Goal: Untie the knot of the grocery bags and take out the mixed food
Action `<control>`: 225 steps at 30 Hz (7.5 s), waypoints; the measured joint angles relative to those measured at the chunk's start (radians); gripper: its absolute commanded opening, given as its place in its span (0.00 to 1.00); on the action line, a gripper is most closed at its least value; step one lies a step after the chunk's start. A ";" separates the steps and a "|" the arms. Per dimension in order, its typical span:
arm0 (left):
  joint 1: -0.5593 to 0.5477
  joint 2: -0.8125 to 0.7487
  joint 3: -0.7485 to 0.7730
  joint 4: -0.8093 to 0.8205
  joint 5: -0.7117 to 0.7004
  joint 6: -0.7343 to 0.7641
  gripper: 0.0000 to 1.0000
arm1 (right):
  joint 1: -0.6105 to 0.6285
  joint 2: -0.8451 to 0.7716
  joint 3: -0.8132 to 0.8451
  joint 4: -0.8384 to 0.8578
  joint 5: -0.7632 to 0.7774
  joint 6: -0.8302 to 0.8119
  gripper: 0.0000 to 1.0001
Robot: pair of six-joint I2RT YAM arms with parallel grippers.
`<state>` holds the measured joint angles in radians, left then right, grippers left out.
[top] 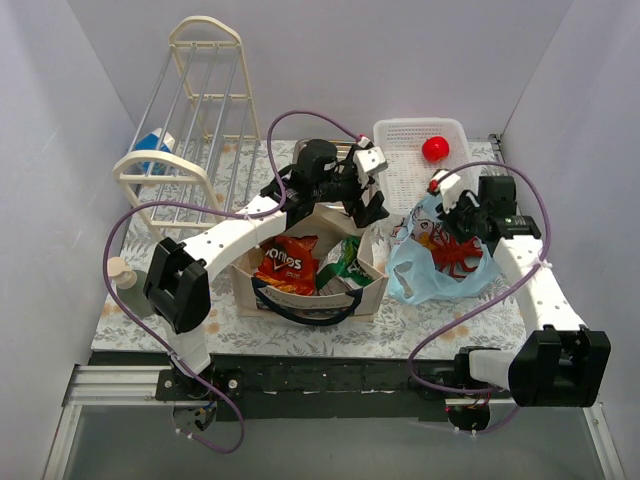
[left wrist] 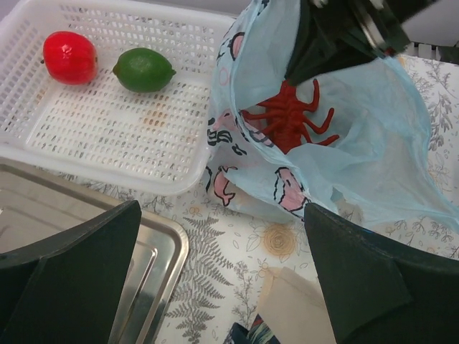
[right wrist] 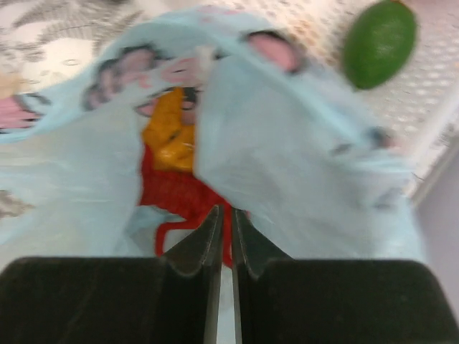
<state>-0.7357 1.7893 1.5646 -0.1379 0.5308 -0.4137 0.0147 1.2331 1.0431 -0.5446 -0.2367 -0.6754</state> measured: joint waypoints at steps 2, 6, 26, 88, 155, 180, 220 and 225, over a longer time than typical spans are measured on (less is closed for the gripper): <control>0.003 0.000 0.000 -0.008 -0.010 0.008 0.98 | 0.031 -0.032 -0.063 0.011 -0.037 0.011 0.15; 0.004 0.001 0.002 -0.031 -0.024 0.019 0.98 | 0.083 -0.061 -0.187 0.019 -0.070 0.024 0.18; 0.068 0.040 0.039 -0.068 -0.045 0.060 0.98 | 0.299 0.180 -0.045 -0.003 -0.149 -0.005 0.18; 0.143 0.087 0.011 -0.072 -0.006 0.020 0.98 | 0.223 0.159 -0.097 0.220 0.244 0.219 0.01; 0.030 0.105 -0.101 0.331 0.087 -0.366 0.98 | 0.230 0.233 0.030 -0.315 -0.038 -0.316 0.01; -0.054 0.180 -0.263 0.364 -0.389 -0.399 0.97 | 0.051 0.129 -0.049 -0.050 0.140 0.026 0.85; 0.016 0.187 -0.194 0.242 -0.070 -0.517 0.97 | -0.022 0.349 -0.196 0.320 -0.194 0.403 0.12; 0.024 0.187 -0.151 0.247 -0.034 -0.523 0.98 | -0.029 0.207 -0.196 0.209 -0.214 0.329 0.01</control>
<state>-0.7113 1.9762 1.4136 0.1089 0.4965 -0.9371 -0.0139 1.4399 0.8471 -0.3351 -0.4507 -0.3462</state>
